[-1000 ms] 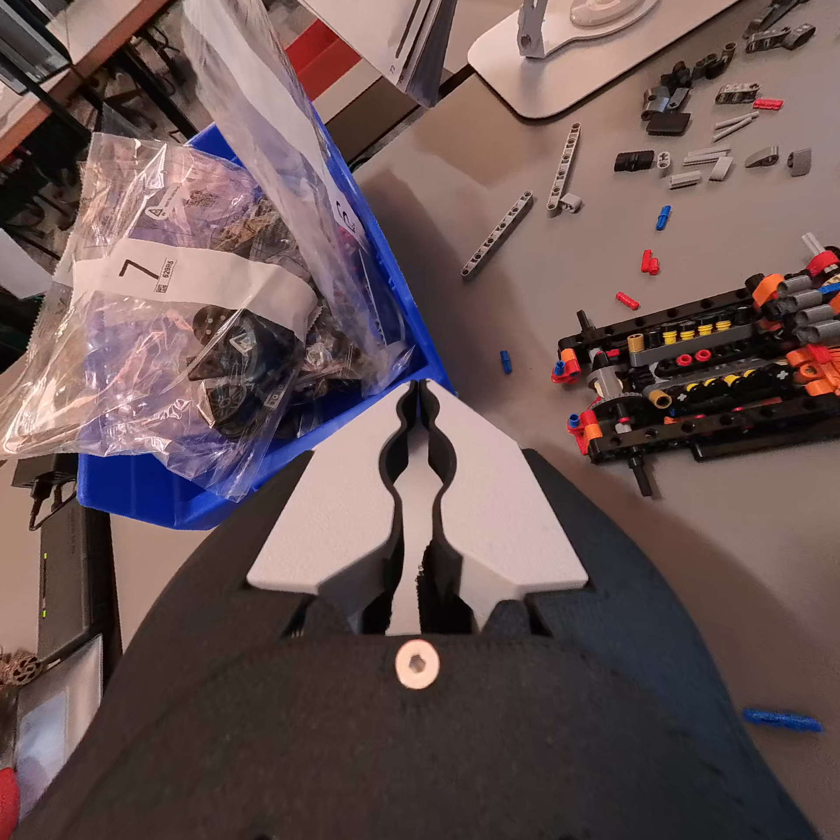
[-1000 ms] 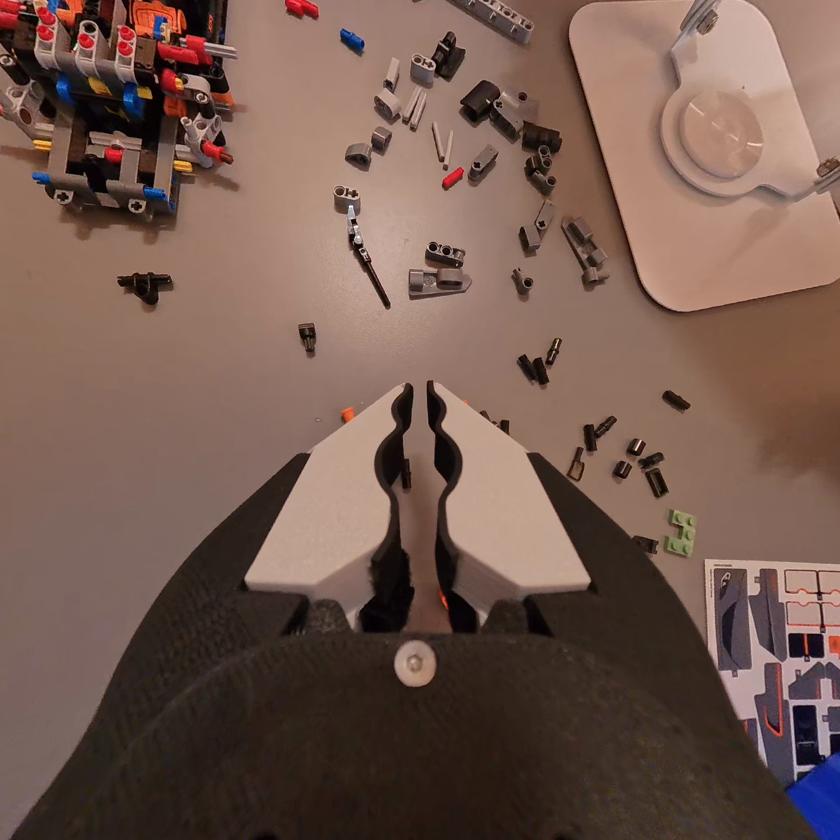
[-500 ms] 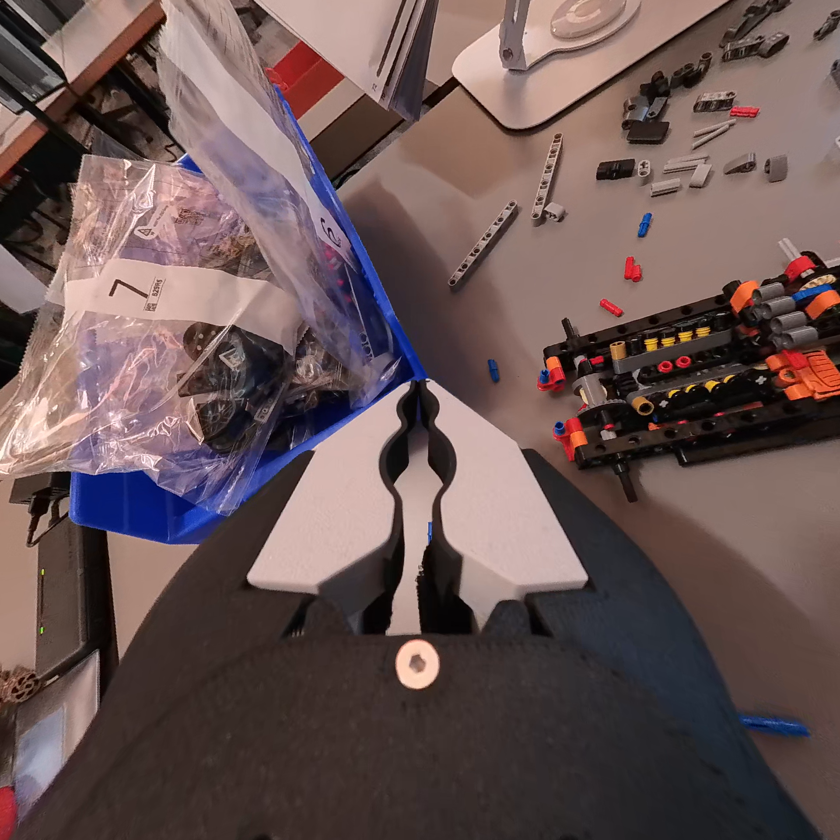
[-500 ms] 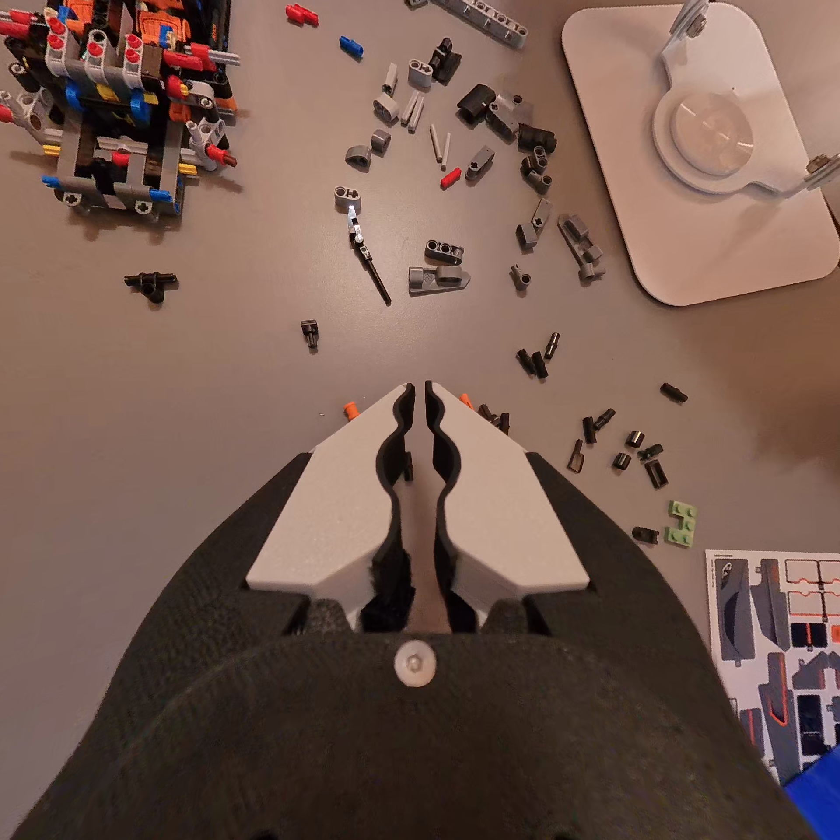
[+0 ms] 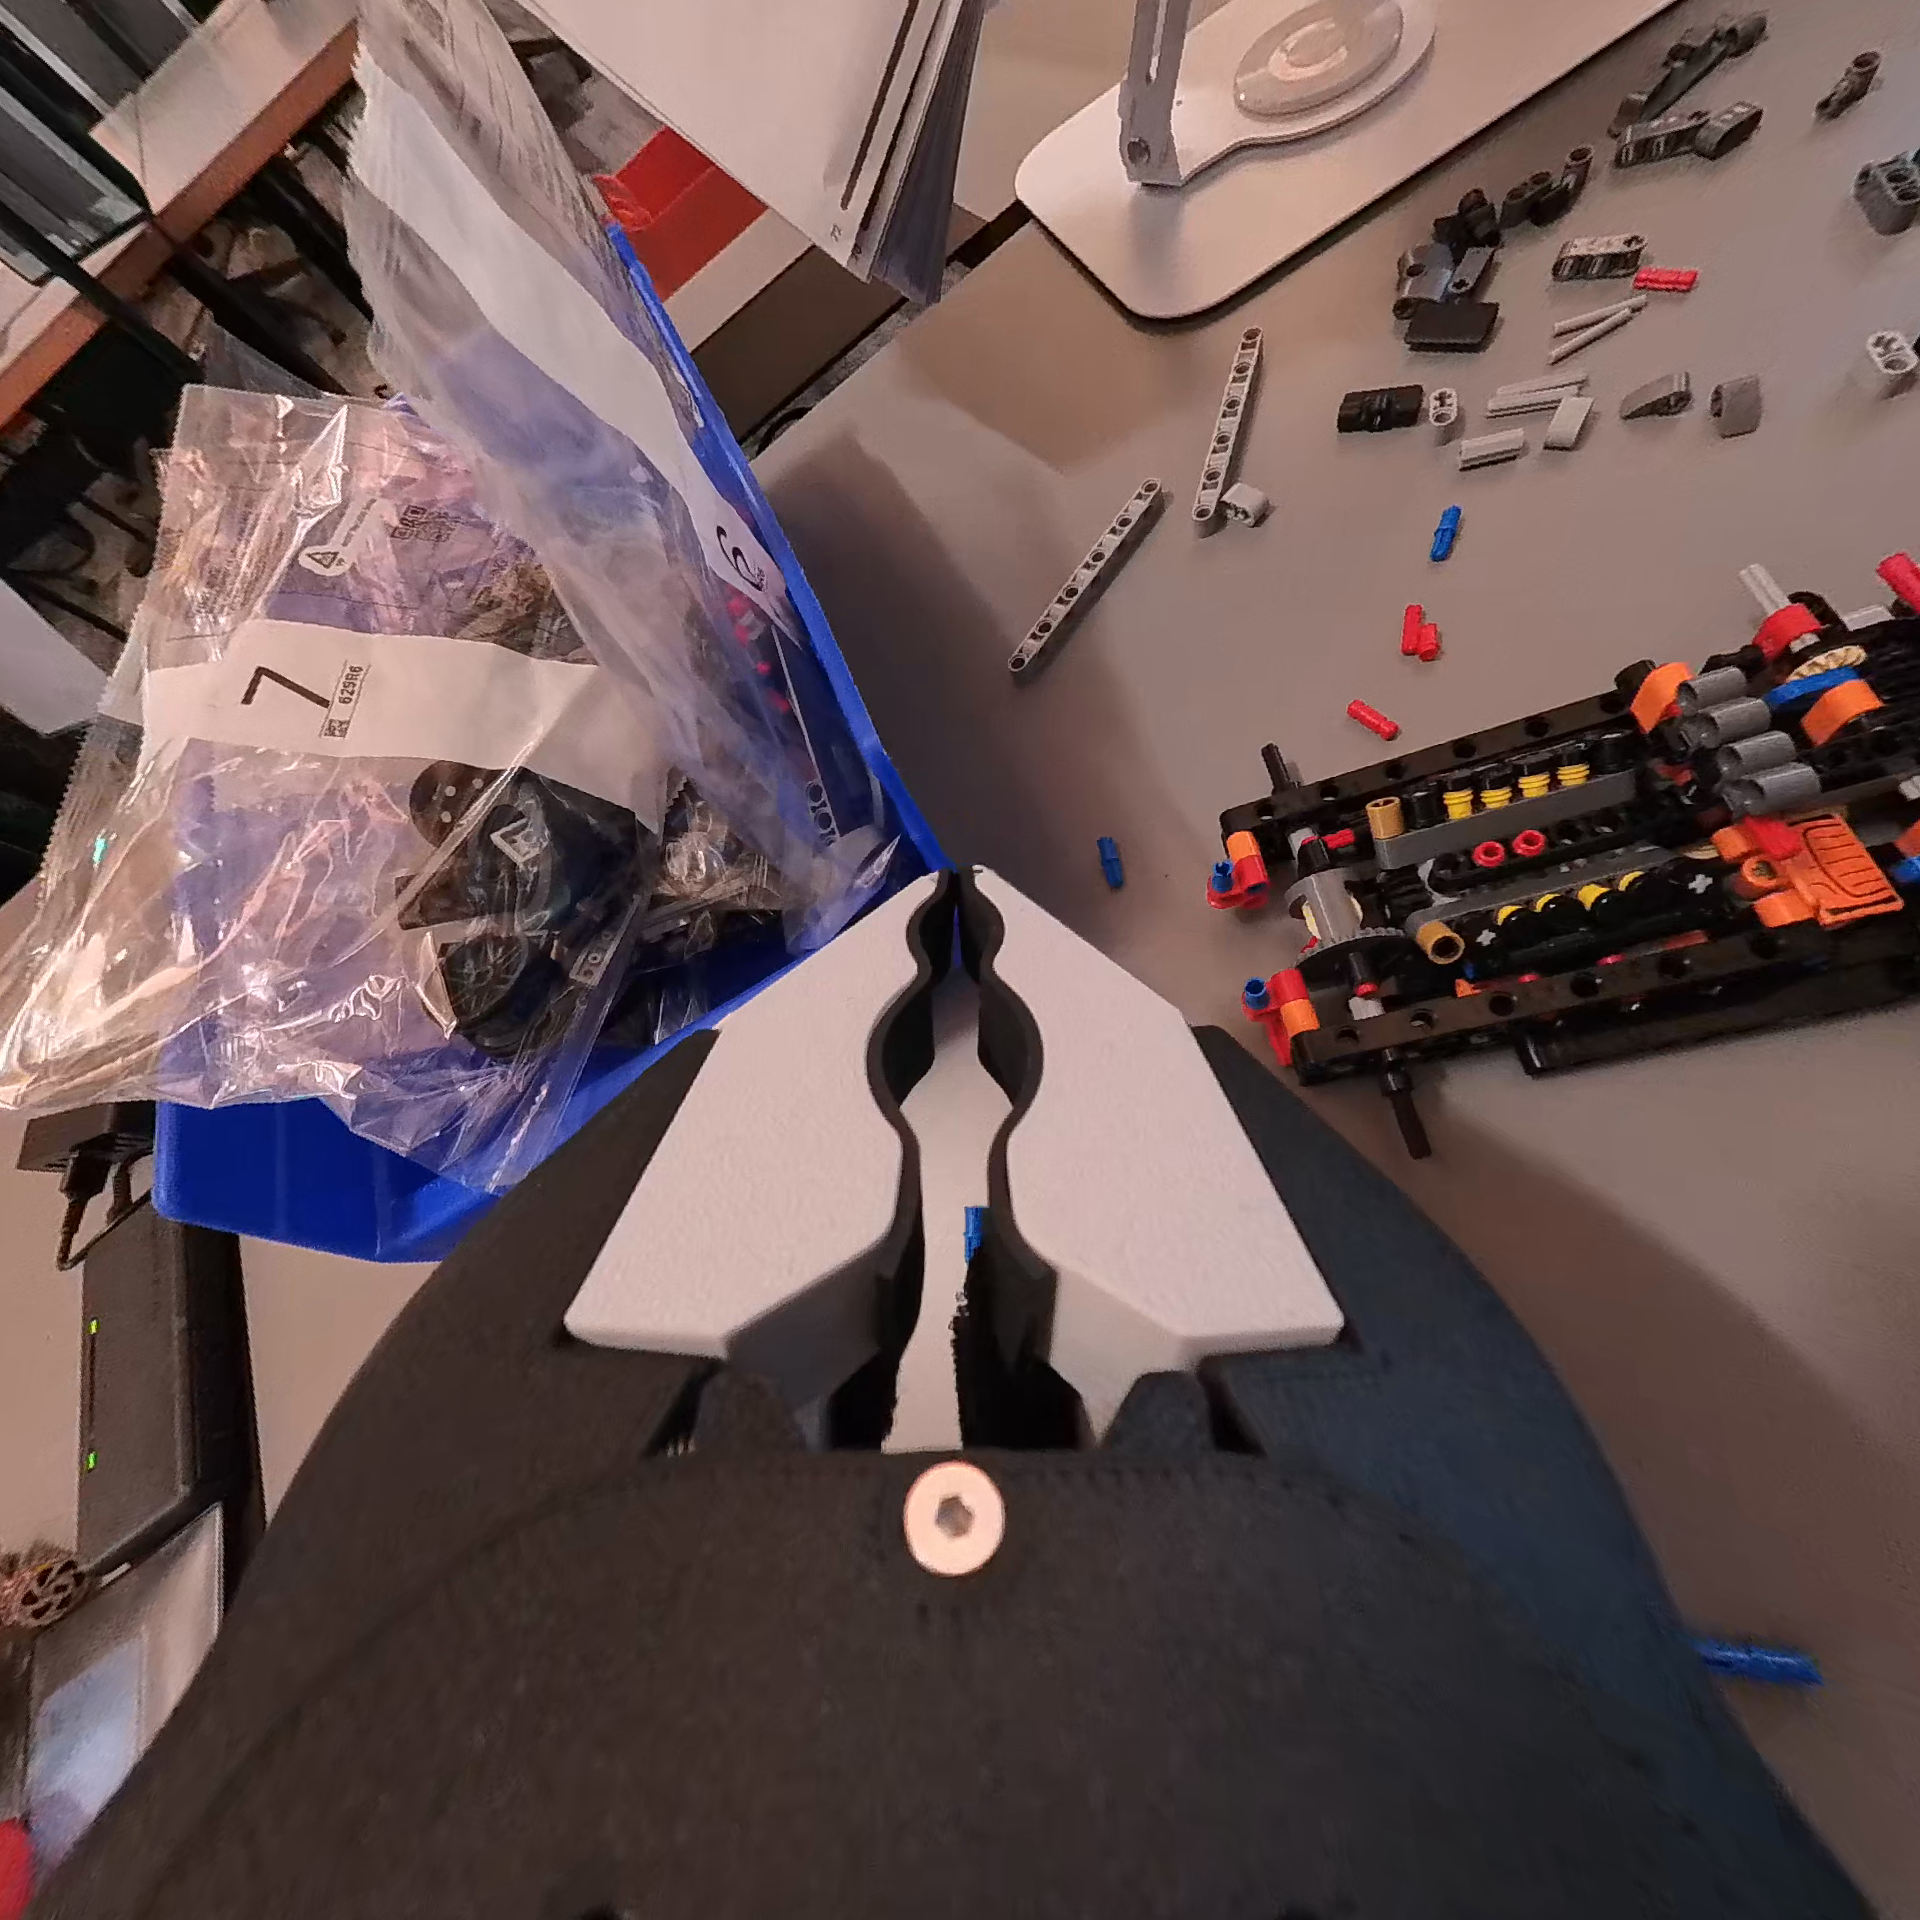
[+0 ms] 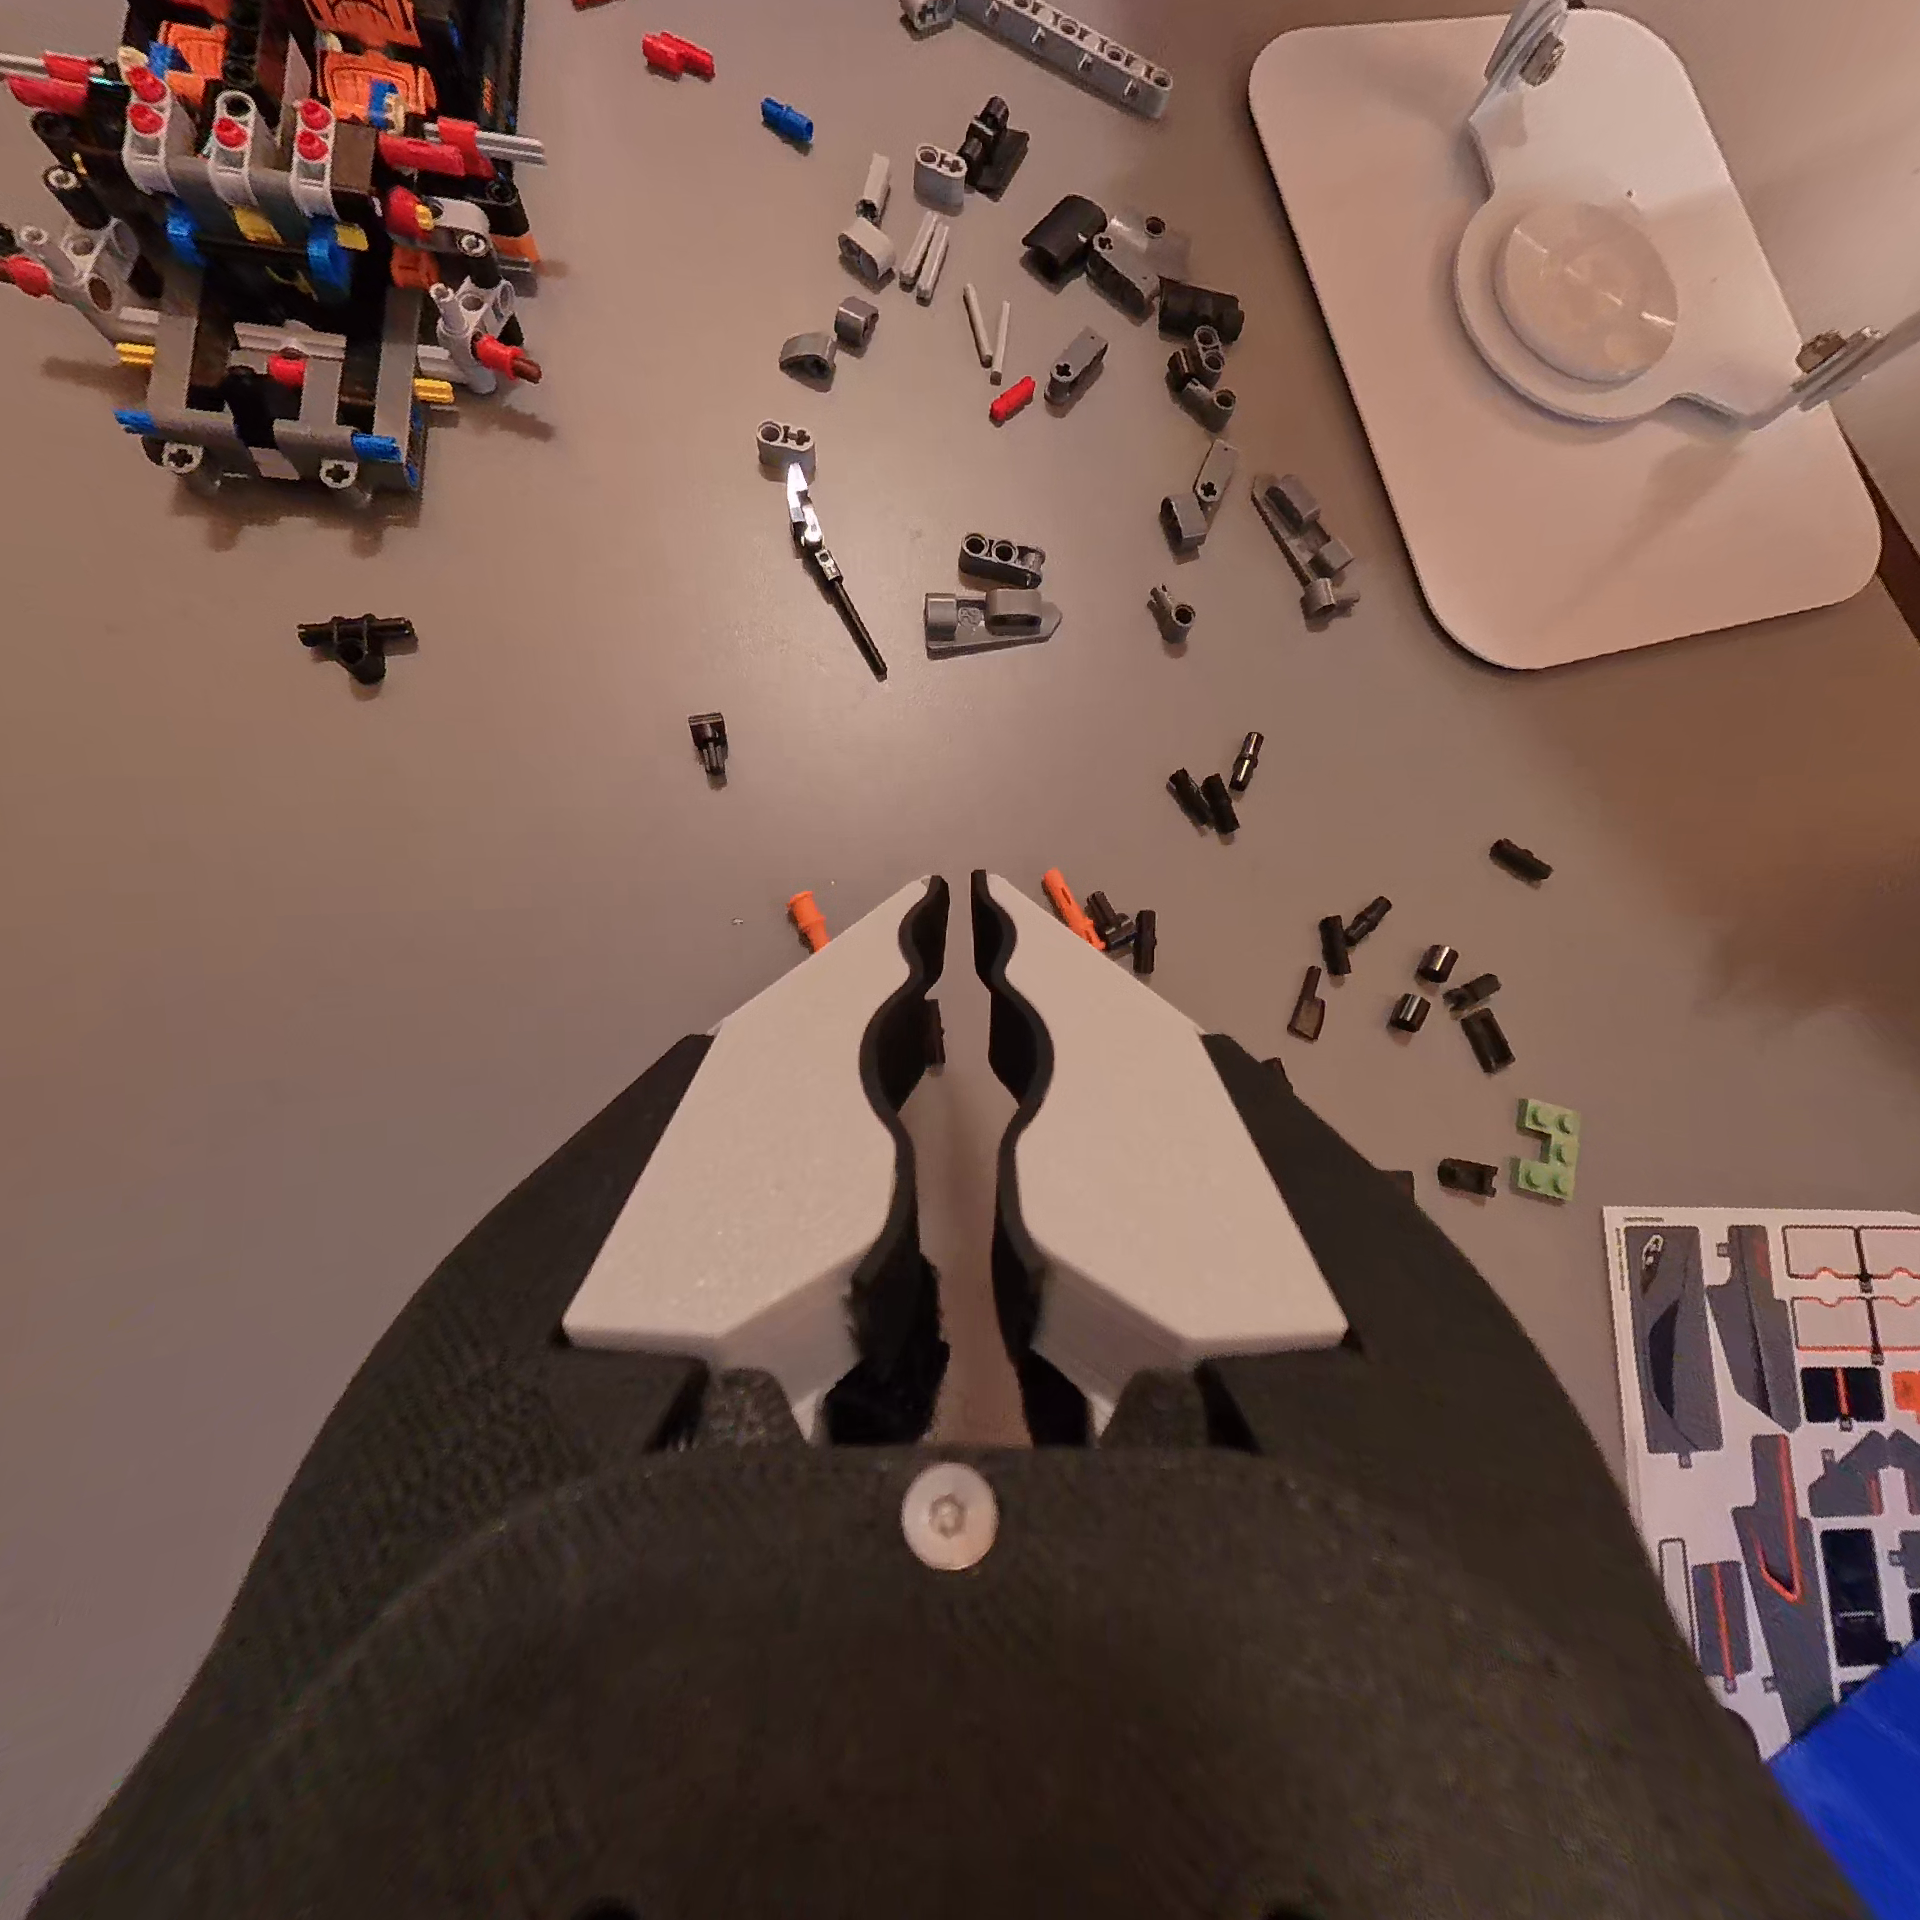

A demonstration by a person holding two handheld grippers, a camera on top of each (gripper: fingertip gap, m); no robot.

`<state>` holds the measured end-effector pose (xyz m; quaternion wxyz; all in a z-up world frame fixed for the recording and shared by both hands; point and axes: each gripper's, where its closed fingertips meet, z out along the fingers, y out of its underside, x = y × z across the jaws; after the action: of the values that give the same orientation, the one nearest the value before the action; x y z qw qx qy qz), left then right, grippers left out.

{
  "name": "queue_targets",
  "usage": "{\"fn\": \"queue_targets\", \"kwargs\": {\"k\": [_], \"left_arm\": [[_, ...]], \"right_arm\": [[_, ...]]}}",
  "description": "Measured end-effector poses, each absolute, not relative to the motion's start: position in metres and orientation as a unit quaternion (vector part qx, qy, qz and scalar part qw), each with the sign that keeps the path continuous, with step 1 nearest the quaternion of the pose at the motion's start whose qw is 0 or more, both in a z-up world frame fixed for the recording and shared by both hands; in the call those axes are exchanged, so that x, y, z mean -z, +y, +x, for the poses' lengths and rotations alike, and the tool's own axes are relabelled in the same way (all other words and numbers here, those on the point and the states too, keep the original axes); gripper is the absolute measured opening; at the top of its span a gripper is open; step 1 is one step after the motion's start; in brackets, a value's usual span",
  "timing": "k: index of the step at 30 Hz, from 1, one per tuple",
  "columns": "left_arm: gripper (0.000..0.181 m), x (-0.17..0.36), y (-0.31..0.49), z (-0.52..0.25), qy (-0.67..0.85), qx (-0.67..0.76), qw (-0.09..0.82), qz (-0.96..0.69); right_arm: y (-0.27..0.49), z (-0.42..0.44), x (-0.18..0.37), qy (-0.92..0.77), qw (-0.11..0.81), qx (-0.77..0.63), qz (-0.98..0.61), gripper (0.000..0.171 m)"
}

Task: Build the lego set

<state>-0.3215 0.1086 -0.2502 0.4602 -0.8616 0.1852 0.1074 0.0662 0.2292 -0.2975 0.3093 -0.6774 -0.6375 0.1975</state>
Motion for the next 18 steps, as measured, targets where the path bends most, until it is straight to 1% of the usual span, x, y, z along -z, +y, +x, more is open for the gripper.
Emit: {"fn": "queue_targets", "kwargs": {"k": [1, 18], "left_arm": [[0.0, 0.25, 0.109, -0.321, 0.186, -0.107, 0.46, -0.862], [0.0, 0.25, 0.112, -0.311, 0.194, -0.105, 0.459, -0.861]], "right_arm": [[0.229, 0.067, 0.297, -0.637, 0.31, -0.198, -0.678, 0.003], [0.23, 0.075, 0.298, -0.626, 0.316, -0.206, -0.682, 0.002]]}}
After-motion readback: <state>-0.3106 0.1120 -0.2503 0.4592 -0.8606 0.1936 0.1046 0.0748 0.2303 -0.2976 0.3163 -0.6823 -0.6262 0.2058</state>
